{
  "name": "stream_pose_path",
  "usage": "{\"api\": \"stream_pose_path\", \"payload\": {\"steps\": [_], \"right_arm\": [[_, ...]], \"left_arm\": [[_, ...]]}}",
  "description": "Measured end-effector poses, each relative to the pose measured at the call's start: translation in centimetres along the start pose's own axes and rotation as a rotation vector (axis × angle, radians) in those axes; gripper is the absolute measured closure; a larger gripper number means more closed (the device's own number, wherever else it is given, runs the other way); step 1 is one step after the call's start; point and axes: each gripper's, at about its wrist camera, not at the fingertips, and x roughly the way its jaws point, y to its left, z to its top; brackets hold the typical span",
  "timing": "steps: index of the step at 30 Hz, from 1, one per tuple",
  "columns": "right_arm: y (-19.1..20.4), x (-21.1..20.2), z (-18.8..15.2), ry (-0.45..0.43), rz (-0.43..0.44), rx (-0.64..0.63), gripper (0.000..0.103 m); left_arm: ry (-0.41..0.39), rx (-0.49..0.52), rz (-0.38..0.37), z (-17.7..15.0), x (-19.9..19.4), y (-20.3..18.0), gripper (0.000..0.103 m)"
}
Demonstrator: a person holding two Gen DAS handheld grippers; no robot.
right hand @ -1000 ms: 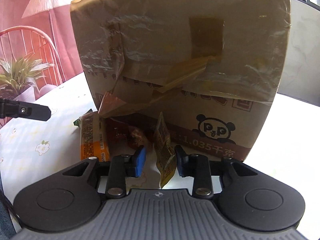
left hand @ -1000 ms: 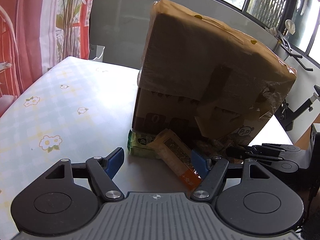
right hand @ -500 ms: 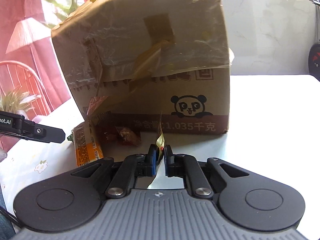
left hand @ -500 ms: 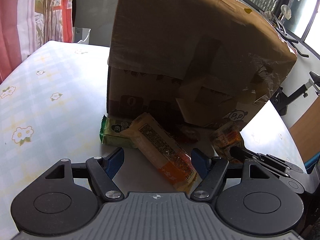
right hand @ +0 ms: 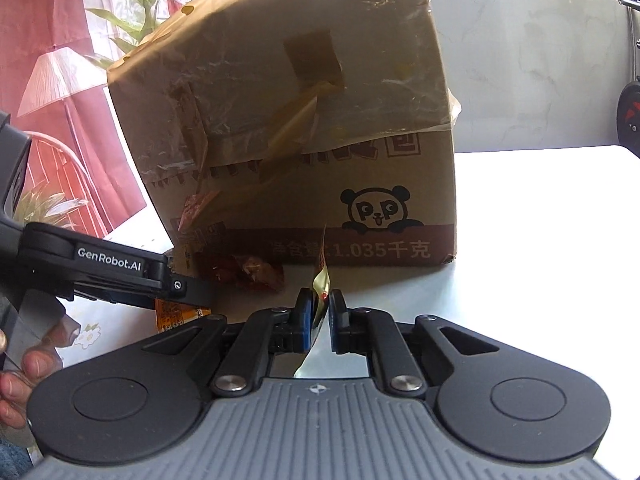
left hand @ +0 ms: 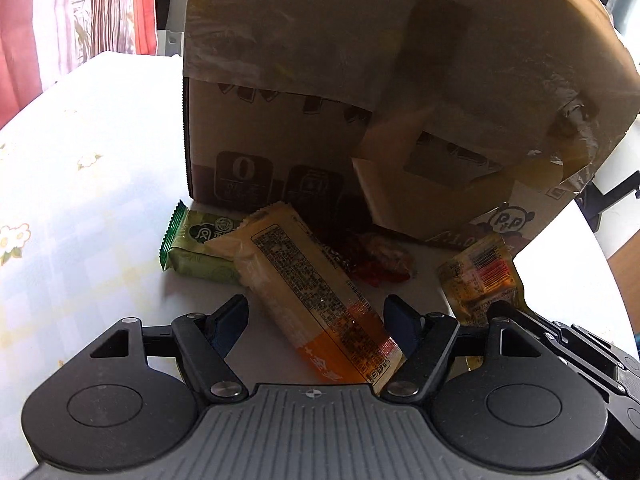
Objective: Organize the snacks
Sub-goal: 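Grasp the small gold packet with the right tool while the left tool grasps the long orange-labelled bar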
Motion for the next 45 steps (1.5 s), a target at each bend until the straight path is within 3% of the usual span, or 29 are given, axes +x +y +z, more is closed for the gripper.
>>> {"api": "stream_pose_path", "payload": {"steps": [2, 4, 17, 18, 19, 45], "right_arm": [[-0.3, 0.0, 0.1, 0.003, 0.006, 0.014, 0.094], [-0.4, 0.2, 0.2, 0.007, 0.01, 0.027, 0.094], [-0.6, 0.2, 0.2, 0.013, 0.008, 0.051, 0.093], [-0.6, 0.2, 0.2, 0.014, 0.005, 0.052, 0.093], [-0.5, 0.2, 0.2, 0.015, 0.002, 0.052, 0.092], [0.1, 0.9, 0.1, 0.02, -0.027, 0.016, 0.091]], "left_arm": [[-0.005, -0.002, -0.039, -0.2, -0.2, 0.5, 0.038], [-0.018, 0.029, -0.023, -0.6, -0.7, 0.4, 0.042], [-0.063, 0.068, -0.033, -1.9, -3.0, 0.5, 0.05], [-0.061, 0.071, -0.032, -1.6, -3.0, 0.6, 0.065], [-0.055, 0.074, -0.04, -1.5, -3.0, 0.6, 0.066], [-0.092, 0.055, -0.044, -2.0, -4.4, 1.6, 0.074]]}}
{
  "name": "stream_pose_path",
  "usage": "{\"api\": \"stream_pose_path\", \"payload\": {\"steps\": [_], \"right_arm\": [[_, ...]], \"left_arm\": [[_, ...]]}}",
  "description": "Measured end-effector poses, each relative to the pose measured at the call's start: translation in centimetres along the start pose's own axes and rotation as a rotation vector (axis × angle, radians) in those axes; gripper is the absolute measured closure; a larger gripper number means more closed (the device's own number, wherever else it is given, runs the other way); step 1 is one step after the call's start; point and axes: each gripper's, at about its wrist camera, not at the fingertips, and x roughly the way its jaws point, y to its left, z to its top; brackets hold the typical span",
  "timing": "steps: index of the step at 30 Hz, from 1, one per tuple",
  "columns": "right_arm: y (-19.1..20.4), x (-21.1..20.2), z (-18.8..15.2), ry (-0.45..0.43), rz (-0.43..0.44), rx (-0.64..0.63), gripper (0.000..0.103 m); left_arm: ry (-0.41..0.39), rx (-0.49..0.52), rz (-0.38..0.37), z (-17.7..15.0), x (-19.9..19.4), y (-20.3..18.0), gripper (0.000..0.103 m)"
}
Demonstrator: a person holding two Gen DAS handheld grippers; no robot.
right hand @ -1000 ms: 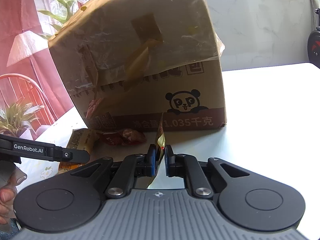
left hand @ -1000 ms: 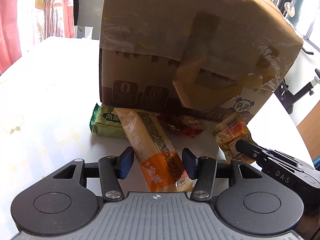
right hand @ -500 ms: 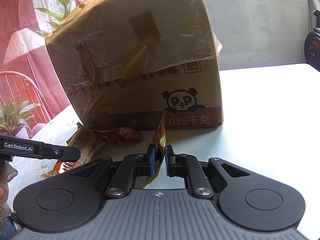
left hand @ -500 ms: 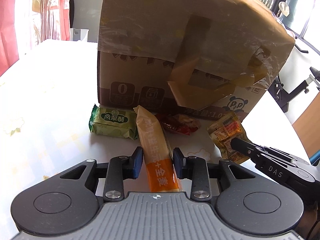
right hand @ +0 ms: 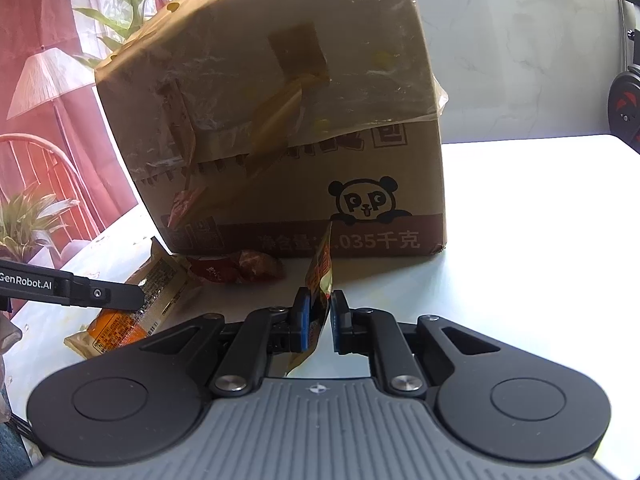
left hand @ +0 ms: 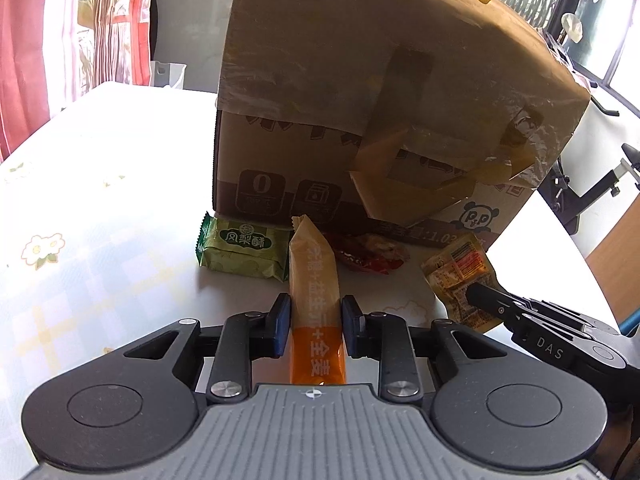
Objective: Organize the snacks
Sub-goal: 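Grasp the small gold packet with the right tool while the left tool grasps the long orange-labelled bar, then carry the gold packet and orange-labelled bar to the floor box and open both tools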
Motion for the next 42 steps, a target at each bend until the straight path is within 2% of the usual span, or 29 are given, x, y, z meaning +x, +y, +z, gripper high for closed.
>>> {"api": "stream_pose_path", "payload": {"steps": [5, 11, 19, 27, 32, 42], "right_arm": [[-0.4, 0.2, 0.1, 0.006, 0.006, 0.007, 0.091], [-0.5, 0.2, 0.1, 0.005, 0.01, 0.008, 0.091], [-0.6, 0.4, 0.2, 0.012, 0.009, 0.017, 0.09], [0.0, 0.3, 0.2, 0.009, -0.005, -0.006, 0.09], [1.1, -0.3, 0.4, 0.0, -0.017, -0.062, 0.095], [1.5, -5.2, 2.6, -0.092, 0.028, -0.047, 0.095]], "left_arm": [[0.005, 0.007, 0.01, 0.1, 0.2, -0.1, 0.074], [0.048, -0.008, 0.017, -0.2, 1.6, 0.3, 0.066], [0.05, 0.015, -0.013, -0.2, 1.9, 0.0, 0.07], [0.0, 0.029, -0.025, 0.4, 0.2, 0.0, 0.071], [-0.058, 0.055, -0.02, 1.1, -1.5, -0.1, 0.071], [-0.213, 0.116, -0.033, 3.2, -6.2, -0.4, 0.071]]}}
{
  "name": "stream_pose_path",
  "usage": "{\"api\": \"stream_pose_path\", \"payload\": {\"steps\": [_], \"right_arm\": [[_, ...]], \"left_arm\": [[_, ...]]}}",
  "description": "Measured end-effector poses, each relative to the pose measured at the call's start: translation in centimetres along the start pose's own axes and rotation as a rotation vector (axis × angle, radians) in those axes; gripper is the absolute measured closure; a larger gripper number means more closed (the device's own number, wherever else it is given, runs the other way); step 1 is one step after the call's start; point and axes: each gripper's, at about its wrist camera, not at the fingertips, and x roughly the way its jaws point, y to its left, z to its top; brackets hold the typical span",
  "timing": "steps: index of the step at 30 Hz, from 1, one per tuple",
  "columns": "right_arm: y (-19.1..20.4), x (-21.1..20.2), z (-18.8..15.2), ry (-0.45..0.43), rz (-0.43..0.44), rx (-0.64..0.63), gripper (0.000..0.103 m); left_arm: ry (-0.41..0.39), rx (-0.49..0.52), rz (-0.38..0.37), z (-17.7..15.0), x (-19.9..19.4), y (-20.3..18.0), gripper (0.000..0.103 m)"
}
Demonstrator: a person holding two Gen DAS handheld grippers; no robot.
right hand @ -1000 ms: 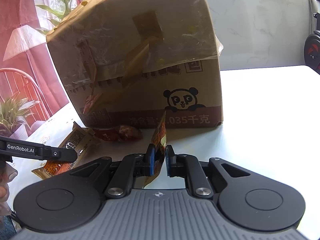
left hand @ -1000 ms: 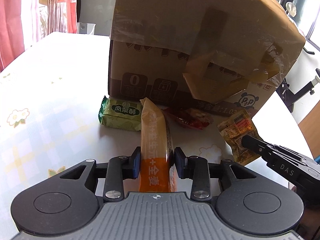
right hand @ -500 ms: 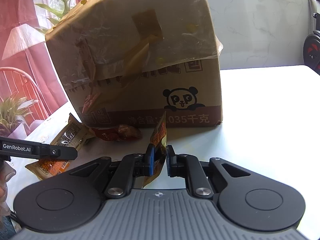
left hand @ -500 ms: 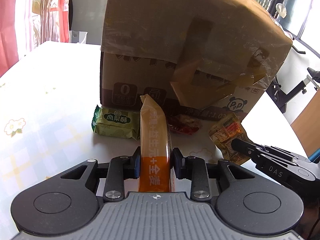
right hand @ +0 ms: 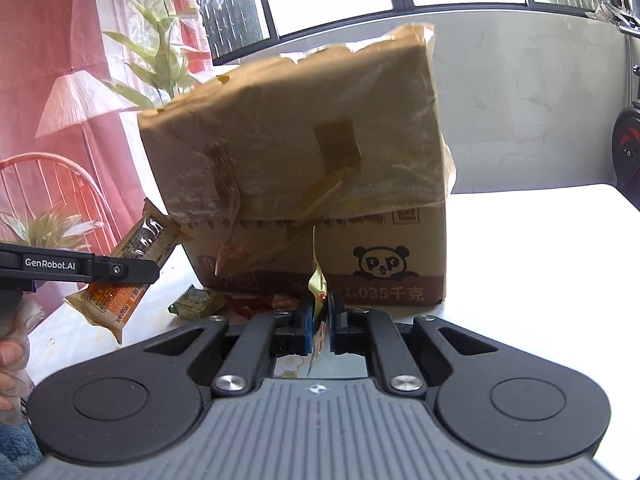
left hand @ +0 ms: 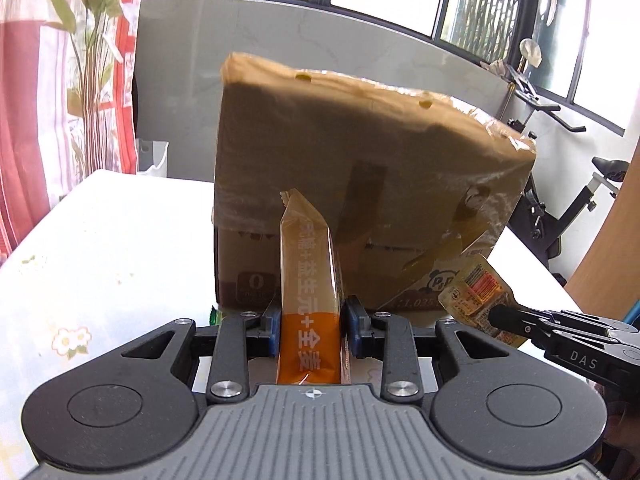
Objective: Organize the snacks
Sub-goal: 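Carry the gold packet and orange-labelled bar to the floor box and open both tools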
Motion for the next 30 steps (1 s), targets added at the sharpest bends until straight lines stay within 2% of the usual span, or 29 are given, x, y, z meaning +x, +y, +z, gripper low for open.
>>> {"api": "stream_pose_path", "payload": {"steps": [10, 14, 19, 21, 25, 30], "right_arm": [[1.5, -3.9, 4.8, -0.161, 0.056, -0.019, 0.095], [2.0, -4.3, 8.1, -0.226, 0.081, -0.035, 0.095], [2.5, -2.8, 13.7, -0.275, 0.09, -0.059, 0.095], [2.8, -1.4, 15.7, -0.273, 0.074, -0.075, 0.095], [2.8, 3.4, 18.9, -0.212, 0.002, -0.075, 0.095], [1.6, 8.4, 19.9, -0.102, -0.096, 0.009, 0.095]], "left_arm": [[-0.143, 0.078, -0.064, 4.2, -3.1, -1.5, 0.07], [-0.189, 0.097, -0.103, 7.0, -3.1, -2.5, 0.07], [-0.24, 0.092, -0.149, 12.3, -1.5, -3.9, 0.07], [-0.25, 0.099, -0.158, 14.2, -0.2, -4.6, 0.07], [-0.204, 0.078, -0.161, 17.0, 3.6, -5.6, 0.07], [-0.109, 0.102, -0.101, 18.3, 8.6, -6.6, 0.07]]}}
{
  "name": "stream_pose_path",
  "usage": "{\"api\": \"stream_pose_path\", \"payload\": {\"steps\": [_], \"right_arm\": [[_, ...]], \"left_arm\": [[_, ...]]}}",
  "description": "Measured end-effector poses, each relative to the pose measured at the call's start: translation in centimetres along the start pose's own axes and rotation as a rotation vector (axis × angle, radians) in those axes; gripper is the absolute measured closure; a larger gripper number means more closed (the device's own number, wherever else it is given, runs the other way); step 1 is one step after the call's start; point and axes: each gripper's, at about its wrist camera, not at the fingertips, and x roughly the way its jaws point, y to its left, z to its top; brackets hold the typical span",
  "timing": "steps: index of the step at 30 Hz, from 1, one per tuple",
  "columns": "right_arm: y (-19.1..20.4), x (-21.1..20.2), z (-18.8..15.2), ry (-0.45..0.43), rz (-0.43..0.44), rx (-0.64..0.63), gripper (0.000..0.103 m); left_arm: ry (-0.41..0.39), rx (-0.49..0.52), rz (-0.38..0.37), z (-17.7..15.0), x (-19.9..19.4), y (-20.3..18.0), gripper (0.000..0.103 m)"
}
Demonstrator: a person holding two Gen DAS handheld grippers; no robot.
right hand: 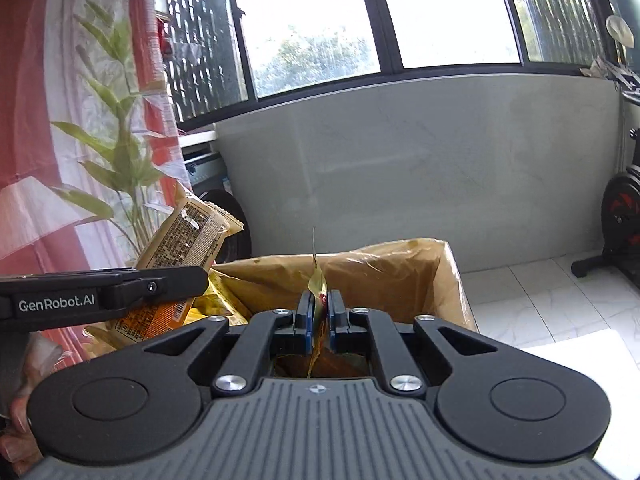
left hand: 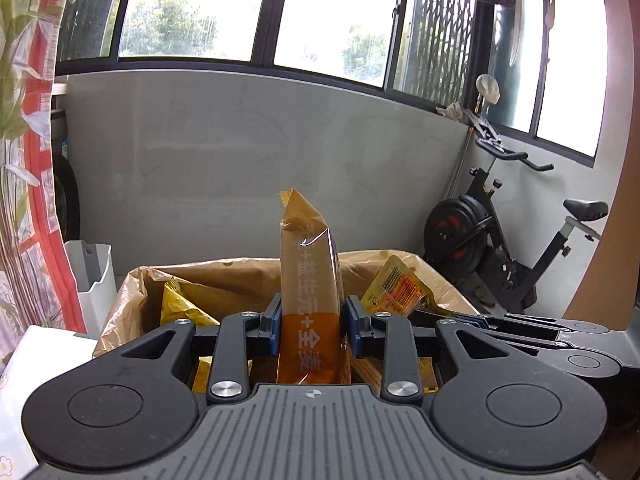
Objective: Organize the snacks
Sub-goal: 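Carry the gold packet and orange-labelled bar to the floor box and open both tools, then move both tools back to the table beside the cardboard box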
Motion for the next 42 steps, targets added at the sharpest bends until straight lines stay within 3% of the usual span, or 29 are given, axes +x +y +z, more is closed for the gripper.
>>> {"api": "stream_pose_path", "payload": {"steps": [3, 6, 7, 15, 24, 31, 42], "right_arm": [[-0.3, 1.3, -0.5, 0.045, -0.025, 0.024, 0.094], [-0.7, 1.3, -0.9, 0.082, 0.014, 0.034, 0.09], [-0.6, 1.1, -1.0, 0.086, 0.021, 0.027, 0.086], [-0.4, -3.2, -2.3, 0.025, 0.071, 0.0, 0.084], [0.3, -8.9, -6.5, -0.036, 0.168, -0.093, 0.084], [0.9, -8.1, -11.1, 0.093, 0.186, -0.085, 0.081], [1.8, -0.7, -17.1, 0.318, 0.114, -0.116, 0.08]], "left_arm": [[0.035, 0.025, 0.023, -0.4, 1.8, -0.3, 0.068], [0.038, 0.03, 0.023, -0.5, 2.1, 0.0, 0.047], [0.032, 0.025, 0.018, -0.6, 1.9, 0.2, 0.046], [0.008, 0.028, -0.013, -1.4, -2.8, 3.5, 0.046], [0.001, -0.026, -0.031, -5.9, -9.7, 7.8, 0.046], [0.077, -0.093, 0.01, -9.4, -9.5, 10.8, 0.046], [0.2, -0.158, 0.013, -14.0, -5.6, 12.6, 0.046]]}}
